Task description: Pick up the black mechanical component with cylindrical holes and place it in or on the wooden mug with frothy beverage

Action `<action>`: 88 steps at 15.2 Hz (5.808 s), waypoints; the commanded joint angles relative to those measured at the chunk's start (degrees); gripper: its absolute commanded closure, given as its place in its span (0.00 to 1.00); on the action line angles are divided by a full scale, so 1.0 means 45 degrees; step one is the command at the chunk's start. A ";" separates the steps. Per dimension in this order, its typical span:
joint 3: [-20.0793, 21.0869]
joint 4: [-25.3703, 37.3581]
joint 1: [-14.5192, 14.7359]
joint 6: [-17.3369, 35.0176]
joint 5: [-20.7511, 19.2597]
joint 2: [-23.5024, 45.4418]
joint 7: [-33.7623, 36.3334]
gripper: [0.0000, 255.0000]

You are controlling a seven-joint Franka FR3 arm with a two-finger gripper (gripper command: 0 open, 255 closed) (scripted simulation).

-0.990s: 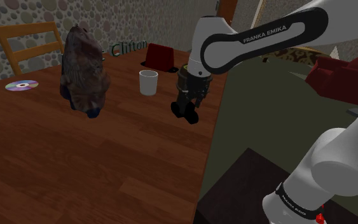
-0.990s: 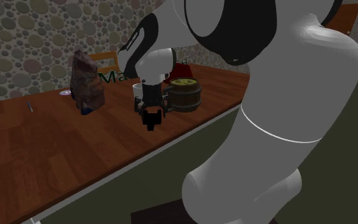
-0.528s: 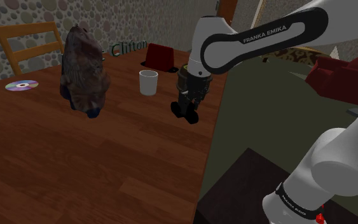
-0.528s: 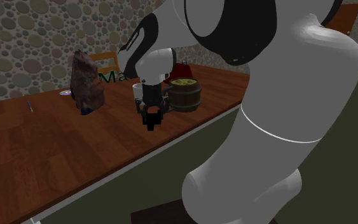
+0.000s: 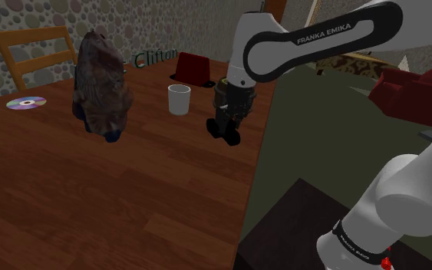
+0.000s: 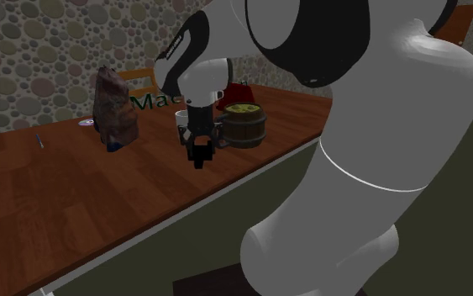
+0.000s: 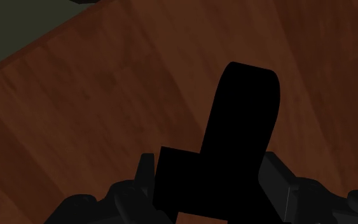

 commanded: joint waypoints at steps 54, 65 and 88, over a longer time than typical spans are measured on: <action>-0.2193 1.2994 -0.1830 -0.7997 -0.0743 0.5089 -0.3573 1.00; -0.2246 1.0618 -0.1919 -0.6081 -0.0713 0.4631 -0.3719 1.00; -0.2249 1.1586 -0.1921 -0.6872 -0.0720 0.4808 -0.3720 0.00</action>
